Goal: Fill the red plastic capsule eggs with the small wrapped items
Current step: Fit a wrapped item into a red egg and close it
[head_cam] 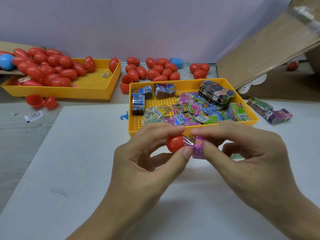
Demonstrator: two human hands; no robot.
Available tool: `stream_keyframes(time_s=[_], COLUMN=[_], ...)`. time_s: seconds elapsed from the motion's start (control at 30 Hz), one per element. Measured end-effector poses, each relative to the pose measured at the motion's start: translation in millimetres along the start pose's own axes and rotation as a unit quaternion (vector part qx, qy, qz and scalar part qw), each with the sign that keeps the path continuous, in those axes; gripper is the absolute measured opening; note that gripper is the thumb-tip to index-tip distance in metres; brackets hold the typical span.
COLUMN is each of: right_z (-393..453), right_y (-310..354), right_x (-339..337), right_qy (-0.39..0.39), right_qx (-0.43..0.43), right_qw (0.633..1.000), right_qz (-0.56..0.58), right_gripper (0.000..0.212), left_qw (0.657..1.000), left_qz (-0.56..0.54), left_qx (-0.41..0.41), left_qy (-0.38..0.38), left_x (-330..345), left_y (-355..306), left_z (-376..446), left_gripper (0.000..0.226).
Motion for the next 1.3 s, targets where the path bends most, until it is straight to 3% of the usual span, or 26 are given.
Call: stream_keyframes(time_s=[0.4,0.53,0.87,1.3], right_z=[2.6,1.3,1.4,2.1], right_y=[3.4,2.3,2.9,4.1], right_x=[-1.9,-2.6,-1.6,-0.3], right_qy=[0.023,0.013,-0.003,0.021], right_qx=[0.021,0.040,0.032,0.014], right_qw=[0.998,0.995,0.998,0.999], right_qz=[0.055,0.092,0.050,0.030], right_gripper=[0.003,0.011,0.019,0.007], left_qw=[0.999,0.999,1.000,0.999], left_qz=[-0.027,-0.032,-0.015,-0.008], left_qx=[-0.027,-0.035,-0.018,-0.020], left_qy=[-0.001,-0.010,0.019,0.024], left_x=[-0.8,-3.0,-0.9,-0.7], left_y=[-2.5,-0.3,-2.3,-1.0], left_z=[1.4,2.5,-0.8,-0.7], left_gripper=[0.042,0.041,0.039,0.039])
Point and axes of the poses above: each hand's wrist, its own z-axis towards the middle knuckle, its own x-axis out of the palm, y = z × x, the point moved 3 cm from there along z, towards the middle knuckle
